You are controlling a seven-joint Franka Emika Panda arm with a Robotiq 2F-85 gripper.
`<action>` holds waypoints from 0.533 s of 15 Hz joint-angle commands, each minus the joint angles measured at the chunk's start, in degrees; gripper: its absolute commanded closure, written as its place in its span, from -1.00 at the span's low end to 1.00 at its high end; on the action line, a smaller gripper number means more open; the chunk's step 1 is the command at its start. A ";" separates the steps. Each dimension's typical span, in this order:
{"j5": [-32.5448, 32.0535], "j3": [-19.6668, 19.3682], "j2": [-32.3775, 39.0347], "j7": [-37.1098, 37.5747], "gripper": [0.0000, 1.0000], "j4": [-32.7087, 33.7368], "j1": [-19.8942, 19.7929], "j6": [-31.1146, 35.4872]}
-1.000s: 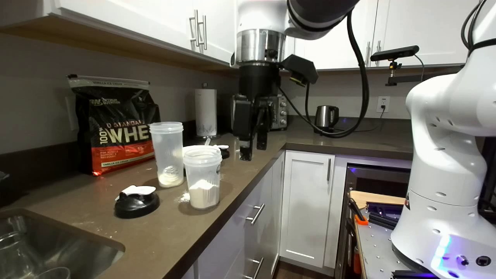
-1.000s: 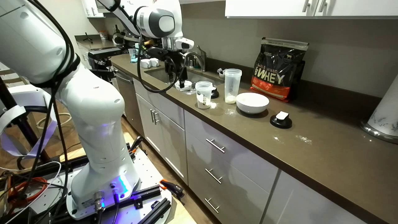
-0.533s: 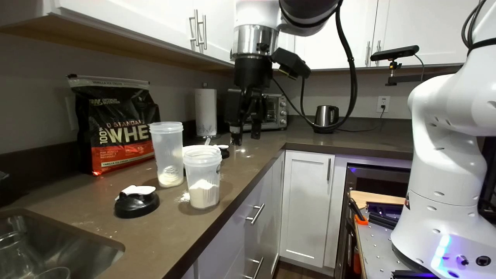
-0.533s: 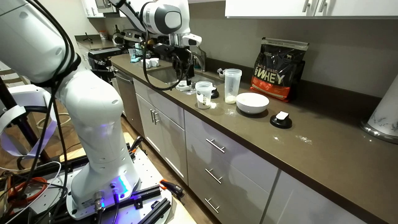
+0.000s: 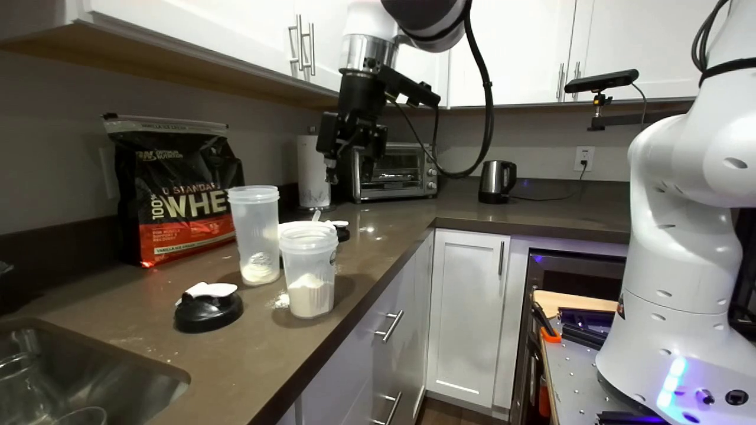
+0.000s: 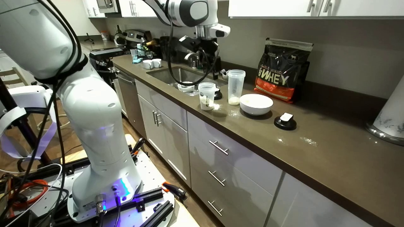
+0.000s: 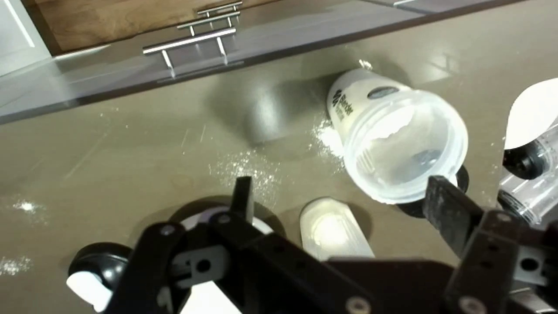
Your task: Scoop some of the powder from the white bowl into the larger clear bottle
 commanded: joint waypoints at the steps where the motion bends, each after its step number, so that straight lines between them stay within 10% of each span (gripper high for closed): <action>1: -3.09 -1.52 5.14 -4.07 -1.00 6.05 -0.87 0.82; 8: -8.67 -3.53 8.84 -16.01 -1.00 11.94 -0.27 -2.44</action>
